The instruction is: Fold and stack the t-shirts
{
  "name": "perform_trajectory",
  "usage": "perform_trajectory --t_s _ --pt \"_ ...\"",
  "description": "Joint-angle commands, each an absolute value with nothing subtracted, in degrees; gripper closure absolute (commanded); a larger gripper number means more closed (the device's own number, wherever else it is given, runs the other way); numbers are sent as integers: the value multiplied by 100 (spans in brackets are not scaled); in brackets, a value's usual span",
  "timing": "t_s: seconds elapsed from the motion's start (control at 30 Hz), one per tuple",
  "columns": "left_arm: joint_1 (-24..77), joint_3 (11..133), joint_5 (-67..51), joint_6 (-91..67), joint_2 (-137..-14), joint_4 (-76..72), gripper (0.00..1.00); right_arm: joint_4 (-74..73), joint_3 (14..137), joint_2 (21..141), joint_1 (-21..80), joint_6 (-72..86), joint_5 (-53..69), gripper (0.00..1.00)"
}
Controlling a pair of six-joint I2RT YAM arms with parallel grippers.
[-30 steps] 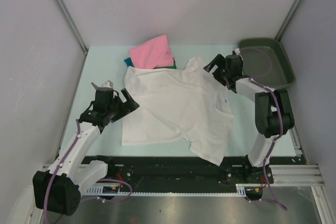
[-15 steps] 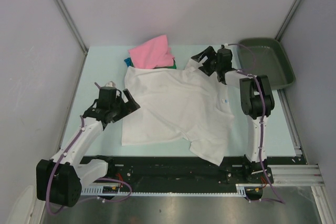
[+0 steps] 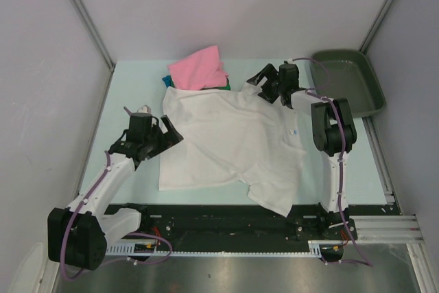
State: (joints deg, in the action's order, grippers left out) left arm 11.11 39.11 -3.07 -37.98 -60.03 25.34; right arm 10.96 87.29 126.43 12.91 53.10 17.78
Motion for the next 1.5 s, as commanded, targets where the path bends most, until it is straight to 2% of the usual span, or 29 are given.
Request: perform_trajectory --t_s 0.0,0.63,1.0,1.47 --pt "1107 3876 -281 -3735 -6012 2320 0 931 8780 12480 1283 5133 1696 8" --pt "949 3832 -255 -3612 -6135 2294 0 510 10125 13465 1477 5326 1696 9" --pt "800 3770 -316 -3568 -6108 2232 0 1063 10775 13974 1643 5449 1723 10" --pt "668 3735 -431 -3551 -6205 2145 0 782 13262 15319 1916 5458 2074 10"
